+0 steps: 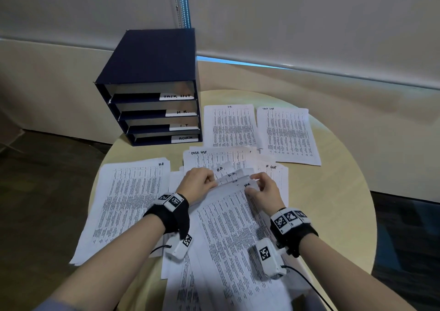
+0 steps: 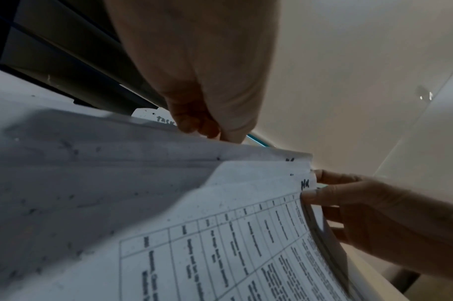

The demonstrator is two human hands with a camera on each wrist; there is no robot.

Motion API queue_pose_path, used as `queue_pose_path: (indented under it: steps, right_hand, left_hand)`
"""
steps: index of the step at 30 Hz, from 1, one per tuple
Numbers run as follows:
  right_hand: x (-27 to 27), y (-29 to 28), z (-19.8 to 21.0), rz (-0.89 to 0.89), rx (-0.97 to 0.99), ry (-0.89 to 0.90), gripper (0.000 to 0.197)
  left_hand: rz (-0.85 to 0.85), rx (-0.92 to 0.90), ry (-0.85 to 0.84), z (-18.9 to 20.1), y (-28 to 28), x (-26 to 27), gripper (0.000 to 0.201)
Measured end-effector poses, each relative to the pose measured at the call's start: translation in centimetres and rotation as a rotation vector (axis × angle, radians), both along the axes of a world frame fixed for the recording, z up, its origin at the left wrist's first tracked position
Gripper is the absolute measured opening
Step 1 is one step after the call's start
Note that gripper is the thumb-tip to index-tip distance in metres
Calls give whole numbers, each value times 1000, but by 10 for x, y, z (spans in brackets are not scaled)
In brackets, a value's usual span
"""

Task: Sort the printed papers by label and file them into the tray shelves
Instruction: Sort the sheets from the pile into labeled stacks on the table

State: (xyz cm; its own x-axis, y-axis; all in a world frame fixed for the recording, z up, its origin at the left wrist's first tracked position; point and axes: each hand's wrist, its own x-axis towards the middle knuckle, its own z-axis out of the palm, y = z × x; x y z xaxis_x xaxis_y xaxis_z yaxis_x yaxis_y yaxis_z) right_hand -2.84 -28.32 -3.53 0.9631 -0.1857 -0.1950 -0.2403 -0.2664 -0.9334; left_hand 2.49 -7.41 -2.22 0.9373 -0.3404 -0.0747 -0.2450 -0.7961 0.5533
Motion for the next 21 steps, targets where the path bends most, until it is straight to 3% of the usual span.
queue_pose_path:
  steps: [3,10,16,21]
  right_hand:
    - [1,2,0,40,-5,4,14]
    - [0,3,2,12,25,10,21]
    - [0,2,7,3,-26,-8,22]
    - [6,-6,31,54,179,-2,13]
  left_hand:
    - [-6,59,-78,0,4,0,25]
    - [-34,42,-182,-1,7,0,24]
    - [-24,-96,-30,12,-4,-1,8]
    - [-162,-266,-16,54,-24,-7,6]
